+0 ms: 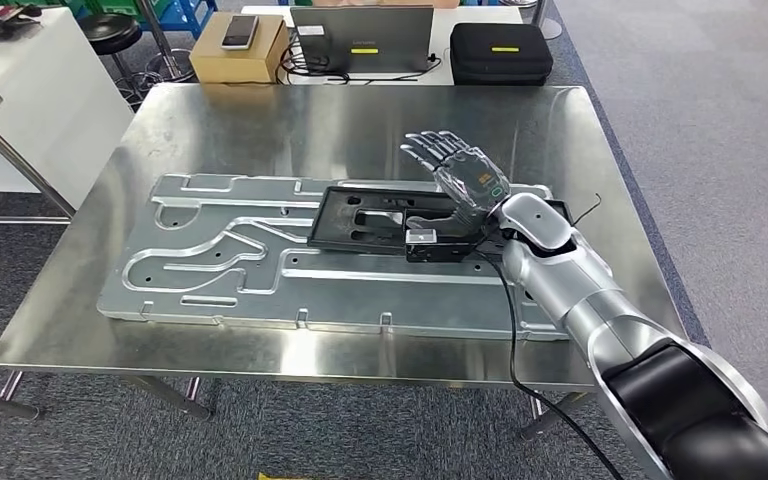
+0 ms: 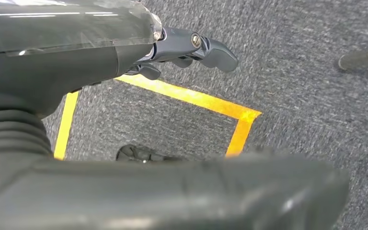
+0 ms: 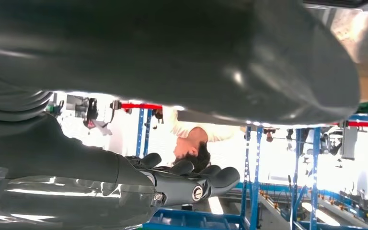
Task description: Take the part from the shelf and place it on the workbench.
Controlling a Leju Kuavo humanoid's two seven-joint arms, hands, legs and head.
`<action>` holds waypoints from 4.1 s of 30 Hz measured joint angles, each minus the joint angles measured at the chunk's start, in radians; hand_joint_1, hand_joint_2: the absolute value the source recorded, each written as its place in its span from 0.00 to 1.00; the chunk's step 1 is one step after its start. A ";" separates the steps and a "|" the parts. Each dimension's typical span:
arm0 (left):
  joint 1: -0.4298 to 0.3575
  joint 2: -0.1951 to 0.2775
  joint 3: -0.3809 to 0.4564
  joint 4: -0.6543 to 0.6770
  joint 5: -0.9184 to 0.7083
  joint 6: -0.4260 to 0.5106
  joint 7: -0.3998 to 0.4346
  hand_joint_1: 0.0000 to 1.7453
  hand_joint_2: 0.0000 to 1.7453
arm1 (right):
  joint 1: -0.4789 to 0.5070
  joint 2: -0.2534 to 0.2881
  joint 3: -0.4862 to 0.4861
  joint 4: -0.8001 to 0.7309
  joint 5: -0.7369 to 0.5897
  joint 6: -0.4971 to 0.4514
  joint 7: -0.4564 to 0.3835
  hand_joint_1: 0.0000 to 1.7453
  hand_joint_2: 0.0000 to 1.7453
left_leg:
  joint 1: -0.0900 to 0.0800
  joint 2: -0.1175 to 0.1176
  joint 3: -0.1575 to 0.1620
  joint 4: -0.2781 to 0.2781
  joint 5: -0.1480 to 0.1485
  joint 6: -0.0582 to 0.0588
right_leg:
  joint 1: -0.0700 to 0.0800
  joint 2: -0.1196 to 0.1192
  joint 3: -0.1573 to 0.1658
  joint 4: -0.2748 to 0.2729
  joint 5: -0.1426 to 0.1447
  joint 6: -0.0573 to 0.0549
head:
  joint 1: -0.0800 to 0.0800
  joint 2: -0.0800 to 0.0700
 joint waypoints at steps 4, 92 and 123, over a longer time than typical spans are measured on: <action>0.001 0.001 0.000 0.000 0.008 -0.017 0.003 0.00 0.00 | 0.069 -0.023 -0.063 -0.200 -0.246 -0.003 -0.073 0.00 0.00 | 0.004 -0.007 0.119 -0.243 0.112 0.008 | 0.000 0.005 0.004 0.003 -0.006 0.015 | 0.000 0.000; 0.063 -0.054 0.066 -0.002 -0.007 -0.036 -0.015 0.00 0.00 | 0.929 0.326 -1.778 0.341 0.095 0.344 0.359 0.00 0.00 | 0.007 0.023 0.089 -0.002 -0.029 0.004 | 0.009 0.027 0.037 -0.045 -0.002 0.004 | 0.000 0.000; 0.041 -0.061 0.038 -0.001 -0.046 -0.023 0.031 0.00 0.00 | 0.904 0.275 -1.764 0.374 0.119 0.401 0.286 0.00 0.00 | -0.001 0.025 0.069 0.008 -0.032 0.022 | 0.014 0.027 0.052 -0.030 -0.033 -0.006 | 0.000 0.000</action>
